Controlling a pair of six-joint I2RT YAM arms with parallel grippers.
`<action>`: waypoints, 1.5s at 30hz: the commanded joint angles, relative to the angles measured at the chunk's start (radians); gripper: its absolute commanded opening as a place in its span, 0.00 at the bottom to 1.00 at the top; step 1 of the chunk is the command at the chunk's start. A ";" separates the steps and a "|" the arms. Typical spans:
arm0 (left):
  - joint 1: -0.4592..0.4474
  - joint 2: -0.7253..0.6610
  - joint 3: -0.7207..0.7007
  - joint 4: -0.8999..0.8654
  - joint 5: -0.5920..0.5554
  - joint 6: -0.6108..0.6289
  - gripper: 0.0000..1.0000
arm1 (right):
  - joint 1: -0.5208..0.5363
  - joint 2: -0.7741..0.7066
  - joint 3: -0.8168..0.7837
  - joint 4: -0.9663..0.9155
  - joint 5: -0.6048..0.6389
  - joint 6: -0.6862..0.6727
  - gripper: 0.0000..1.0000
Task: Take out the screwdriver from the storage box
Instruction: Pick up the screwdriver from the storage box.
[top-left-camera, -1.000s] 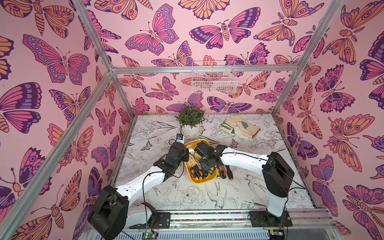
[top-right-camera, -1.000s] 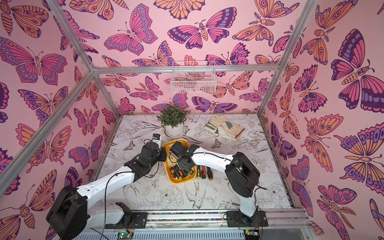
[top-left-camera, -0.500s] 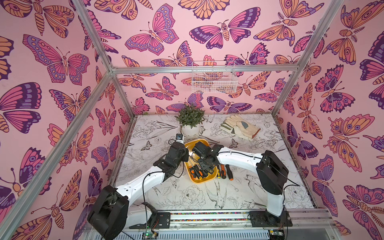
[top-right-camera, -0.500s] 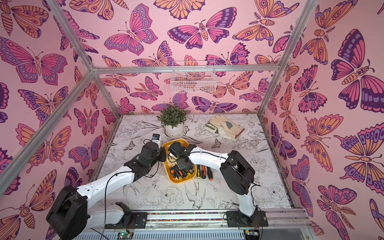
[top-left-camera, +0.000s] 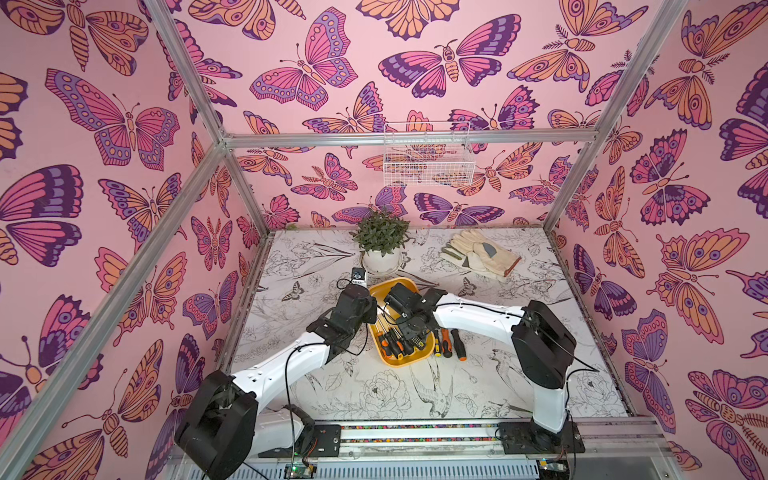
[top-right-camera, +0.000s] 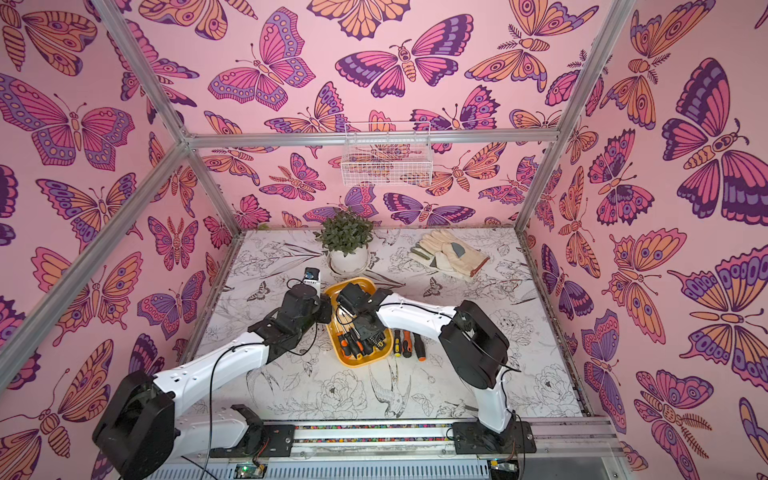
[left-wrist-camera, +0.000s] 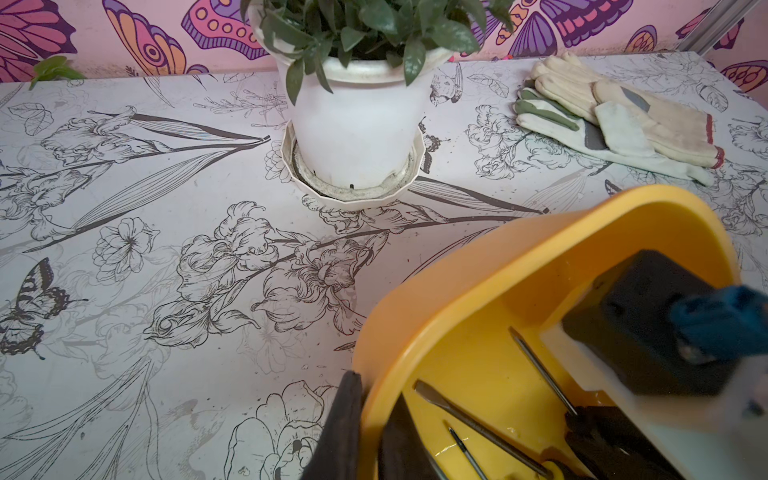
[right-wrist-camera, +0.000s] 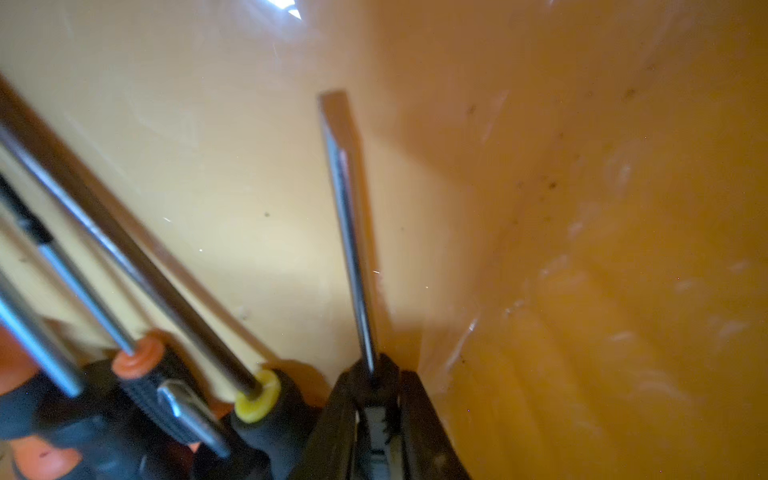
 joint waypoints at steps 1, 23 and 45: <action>-0.006 -0.004 -0.028 -0.018 0.037 0.024 0.00 | -0.008 0.004 -0.025 0.035 -0.031 -0.001 0.19; -0.006 0.000 -0.030 -0.017 0.036 0.025 0.00 | -0.022 -0.113 -0.126 0.126 -0.106 0.033 0.06; -0.006 0.007 -0.019 -0.019 0.036 0.033 0.00 | -0.042 -0.297 -0.181 0.123 -0.124 0.034 0.00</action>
